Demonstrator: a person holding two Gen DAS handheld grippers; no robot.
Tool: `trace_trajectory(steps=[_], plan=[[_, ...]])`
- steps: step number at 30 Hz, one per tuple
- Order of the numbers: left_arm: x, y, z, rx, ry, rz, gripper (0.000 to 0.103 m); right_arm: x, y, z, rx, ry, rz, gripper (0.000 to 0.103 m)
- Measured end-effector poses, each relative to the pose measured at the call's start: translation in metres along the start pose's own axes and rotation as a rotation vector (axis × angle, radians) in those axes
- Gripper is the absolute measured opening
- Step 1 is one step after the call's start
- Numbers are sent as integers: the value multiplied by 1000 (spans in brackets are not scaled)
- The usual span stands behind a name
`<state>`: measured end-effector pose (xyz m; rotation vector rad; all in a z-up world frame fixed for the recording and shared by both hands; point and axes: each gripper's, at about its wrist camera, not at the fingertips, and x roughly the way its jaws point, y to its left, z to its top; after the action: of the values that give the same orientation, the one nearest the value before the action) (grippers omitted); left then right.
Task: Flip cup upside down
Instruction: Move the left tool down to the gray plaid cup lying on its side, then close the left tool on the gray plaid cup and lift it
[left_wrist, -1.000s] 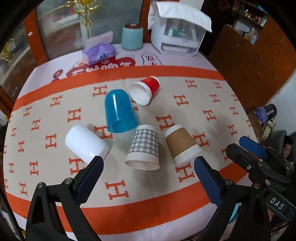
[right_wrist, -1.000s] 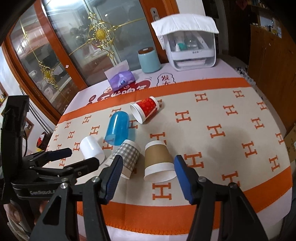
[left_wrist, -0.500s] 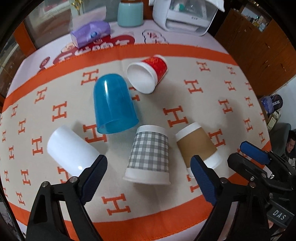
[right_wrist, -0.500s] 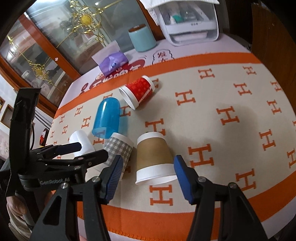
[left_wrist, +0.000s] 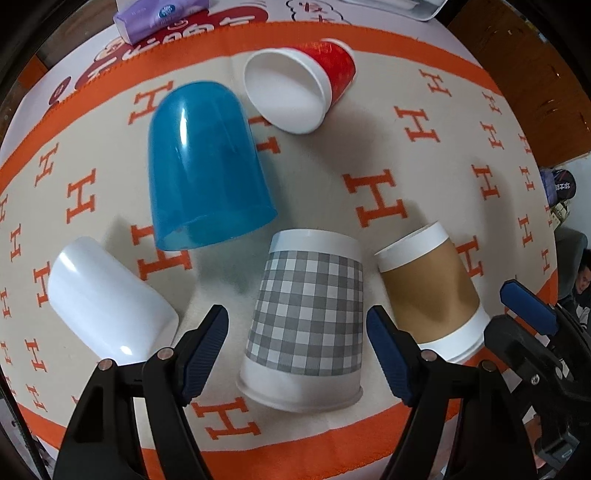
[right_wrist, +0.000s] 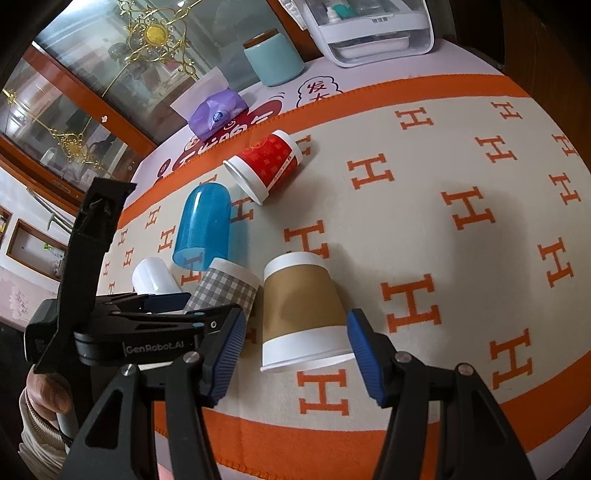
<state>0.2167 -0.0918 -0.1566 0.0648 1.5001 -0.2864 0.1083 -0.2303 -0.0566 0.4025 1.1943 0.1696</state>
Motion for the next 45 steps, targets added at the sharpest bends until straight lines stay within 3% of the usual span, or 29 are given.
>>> trace_trajectory(steps=[1,3,12,20,25,31,37,43,45], plan=[[3,0,1,-3,5,-2,75,1,0,-1,1,3,0,57],[7,0,3,-9,20,-12,64,3,-1,-3,4,9,1,57],[4,-3,-1,-53,5,-23,62,-2,-4,-10,18,10,12,55],[-54,8,-53,-77,-67,-52,62,-14,6,-30,13,7,57,54],[-69,14,-94,-131,-89,-76,62,-10,14,-54,13,36,91,54],[-41,26,-140,-268,-55,-119,62,8,15,-81,36,100,101,54],[-14,43,-159,-393,-63,-110,62,19,13,-97,54,140,100,54],[-7,50,-169,-425,-84,-95,64,21,17,-103,46,150,102,54],[-5,52,-170,-422,-81,-90,73,22,18,-104,46,155,106,54]])
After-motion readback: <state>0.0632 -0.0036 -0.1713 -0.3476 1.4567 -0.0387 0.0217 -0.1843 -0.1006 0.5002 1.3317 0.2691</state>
